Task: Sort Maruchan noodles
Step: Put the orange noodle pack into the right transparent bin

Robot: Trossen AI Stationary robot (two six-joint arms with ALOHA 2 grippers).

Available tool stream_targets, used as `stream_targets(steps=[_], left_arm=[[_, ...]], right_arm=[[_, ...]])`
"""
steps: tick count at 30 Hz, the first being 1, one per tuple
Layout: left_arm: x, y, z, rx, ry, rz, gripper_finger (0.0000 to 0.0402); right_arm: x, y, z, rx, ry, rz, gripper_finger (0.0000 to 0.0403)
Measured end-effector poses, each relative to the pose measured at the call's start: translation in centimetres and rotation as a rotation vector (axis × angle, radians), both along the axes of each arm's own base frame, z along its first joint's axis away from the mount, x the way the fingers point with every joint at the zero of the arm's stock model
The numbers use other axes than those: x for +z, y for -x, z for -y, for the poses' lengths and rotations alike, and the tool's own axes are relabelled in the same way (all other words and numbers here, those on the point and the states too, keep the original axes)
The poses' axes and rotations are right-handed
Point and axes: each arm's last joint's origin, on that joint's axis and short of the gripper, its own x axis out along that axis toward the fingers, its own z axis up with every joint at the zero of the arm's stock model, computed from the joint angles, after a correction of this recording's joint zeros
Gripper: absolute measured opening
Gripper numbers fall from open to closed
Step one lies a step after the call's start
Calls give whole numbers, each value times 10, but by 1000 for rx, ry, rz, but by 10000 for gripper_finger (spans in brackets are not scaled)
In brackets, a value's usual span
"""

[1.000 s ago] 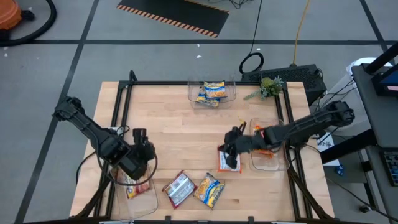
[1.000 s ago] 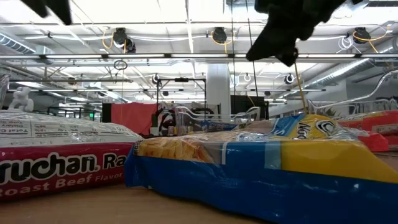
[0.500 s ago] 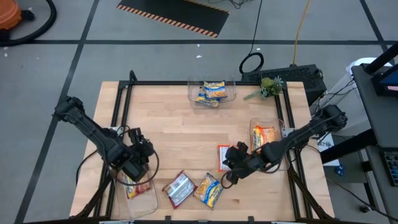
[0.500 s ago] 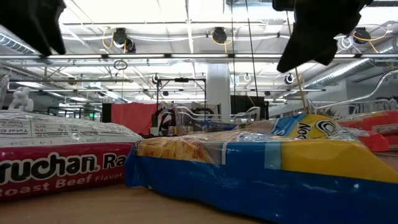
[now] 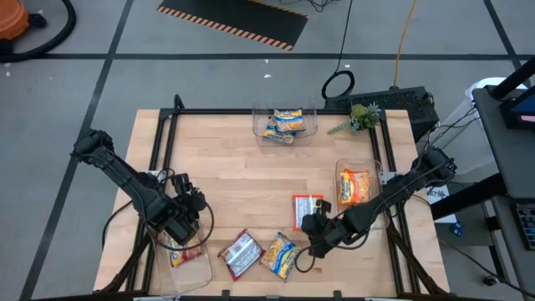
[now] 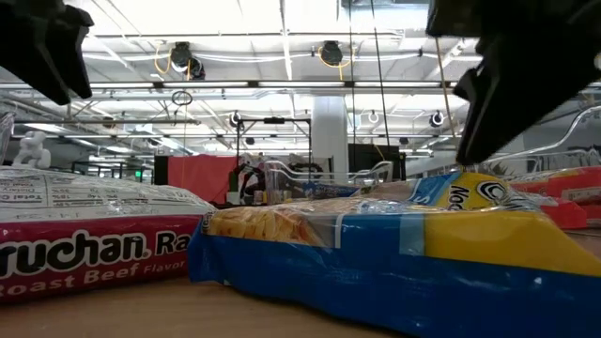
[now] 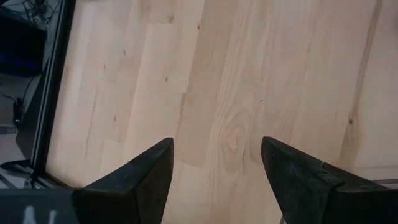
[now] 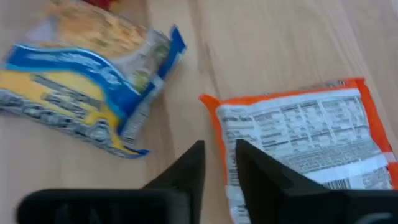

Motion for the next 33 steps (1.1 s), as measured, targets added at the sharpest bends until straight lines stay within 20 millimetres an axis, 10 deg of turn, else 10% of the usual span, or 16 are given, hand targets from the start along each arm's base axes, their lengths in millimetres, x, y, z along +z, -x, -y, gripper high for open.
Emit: stream_targets(steps=[8, 33], left_arm=[[0, -2, 2, -21, 11, 16, 248], [0, -3, 2, -16, 18, 28, 248]], right_arm=[[-23, -3, -2, 38, 72, -84, 172], [-38, 15, 17, 263, 513, -225, 204]])
